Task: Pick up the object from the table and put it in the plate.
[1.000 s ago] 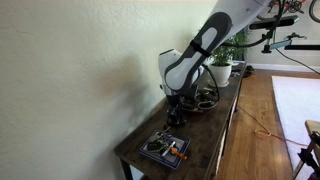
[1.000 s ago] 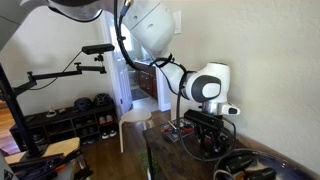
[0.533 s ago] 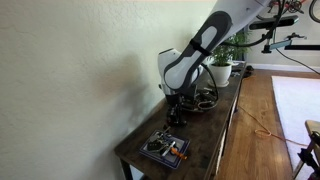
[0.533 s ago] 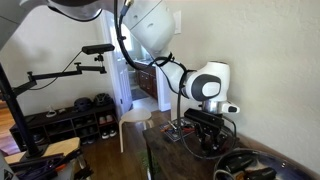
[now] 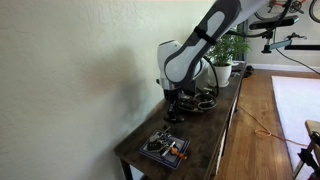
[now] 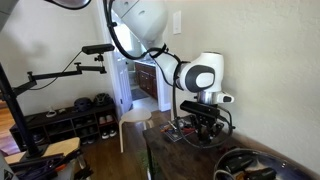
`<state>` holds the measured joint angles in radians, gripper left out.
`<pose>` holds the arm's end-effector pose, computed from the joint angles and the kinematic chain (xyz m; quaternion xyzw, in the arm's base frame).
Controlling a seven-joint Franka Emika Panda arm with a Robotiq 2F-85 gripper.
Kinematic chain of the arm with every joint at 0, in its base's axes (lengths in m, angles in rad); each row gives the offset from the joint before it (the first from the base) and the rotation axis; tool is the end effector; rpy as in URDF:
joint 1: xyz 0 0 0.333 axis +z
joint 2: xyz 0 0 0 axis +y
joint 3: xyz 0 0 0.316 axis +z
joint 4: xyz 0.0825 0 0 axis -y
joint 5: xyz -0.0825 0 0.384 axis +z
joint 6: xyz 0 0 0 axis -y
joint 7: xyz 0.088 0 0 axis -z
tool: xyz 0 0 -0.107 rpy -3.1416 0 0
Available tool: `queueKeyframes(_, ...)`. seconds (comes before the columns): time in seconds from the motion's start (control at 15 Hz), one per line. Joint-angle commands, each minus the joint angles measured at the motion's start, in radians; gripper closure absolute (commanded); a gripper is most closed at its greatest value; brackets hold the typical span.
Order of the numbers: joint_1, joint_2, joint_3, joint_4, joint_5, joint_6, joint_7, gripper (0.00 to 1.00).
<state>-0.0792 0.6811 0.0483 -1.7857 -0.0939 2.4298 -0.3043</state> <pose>0.6511 -0.0224 0.1685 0.9857 0.1669 -0.0199 0.0116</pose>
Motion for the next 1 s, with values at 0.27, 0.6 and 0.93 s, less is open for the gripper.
queueKeyframes(0.27,-0.012,-0.183,-0.036,-0.139,-0.011,0.034,0.013,0.81)
queueKeyframes(0.6,-0.008,-0.195,-0.101,-0.115,-0.049,0.024,0.041,0.81)
queueKeyframes(0.93,-0.012,-0.155,-0.152,-0.076,-0.090,0.031,0.066,0.81)
